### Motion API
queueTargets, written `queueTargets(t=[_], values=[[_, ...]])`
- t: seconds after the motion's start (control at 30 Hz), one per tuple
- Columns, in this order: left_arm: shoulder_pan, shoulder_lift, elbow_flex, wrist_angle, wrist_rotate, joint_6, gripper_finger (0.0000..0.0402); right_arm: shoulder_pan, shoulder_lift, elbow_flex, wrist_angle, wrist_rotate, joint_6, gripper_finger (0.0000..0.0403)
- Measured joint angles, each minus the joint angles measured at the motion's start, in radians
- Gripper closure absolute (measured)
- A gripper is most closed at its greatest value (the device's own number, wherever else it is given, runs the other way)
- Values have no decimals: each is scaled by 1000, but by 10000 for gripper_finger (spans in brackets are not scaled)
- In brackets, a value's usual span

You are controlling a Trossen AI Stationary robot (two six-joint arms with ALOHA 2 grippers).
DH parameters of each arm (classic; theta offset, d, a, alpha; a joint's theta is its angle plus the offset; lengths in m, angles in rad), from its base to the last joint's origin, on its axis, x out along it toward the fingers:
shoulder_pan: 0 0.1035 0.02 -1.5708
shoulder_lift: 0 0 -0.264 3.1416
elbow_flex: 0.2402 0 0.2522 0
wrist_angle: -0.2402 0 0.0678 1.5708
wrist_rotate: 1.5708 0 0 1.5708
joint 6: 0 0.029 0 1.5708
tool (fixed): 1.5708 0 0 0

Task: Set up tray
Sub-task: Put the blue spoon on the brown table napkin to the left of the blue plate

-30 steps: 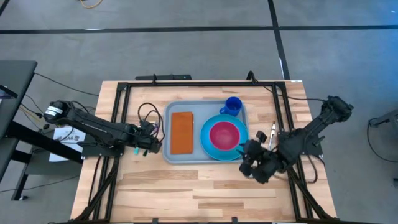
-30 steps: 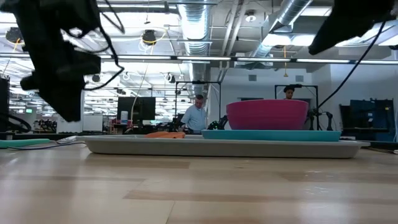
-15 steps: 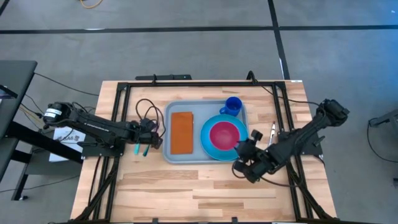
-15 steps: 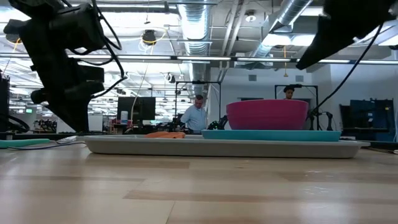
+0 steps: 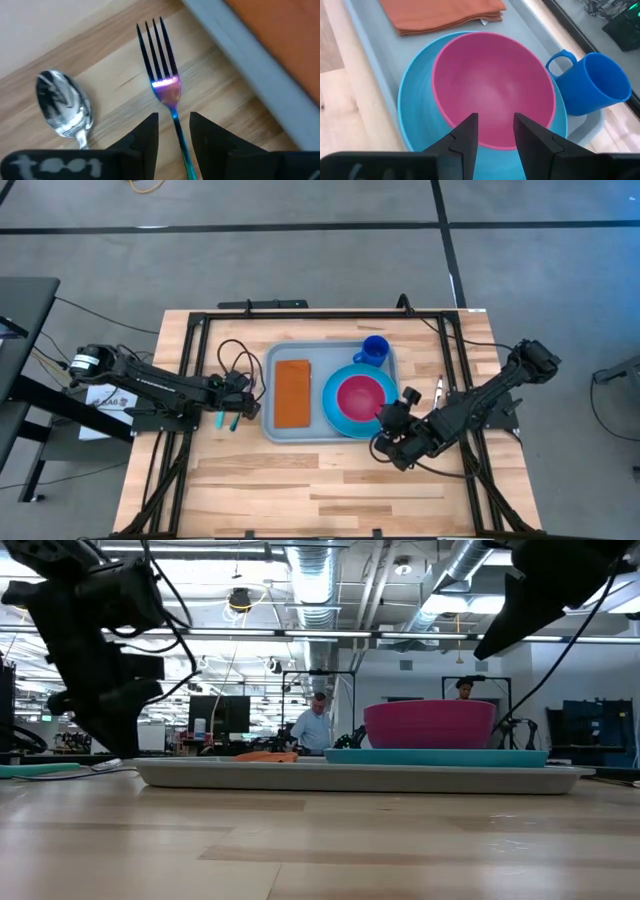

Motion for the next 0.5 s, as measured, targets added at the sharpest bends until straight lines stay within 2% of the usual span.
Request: queueTargets(t=[0.33,0.5], values=[[0,0,-26,19,-4,17,301,9,0,0,0,-17,27,284],[0,-20,-26,-70,1,-124,301,10,0,0,-1,-18,52,284]])
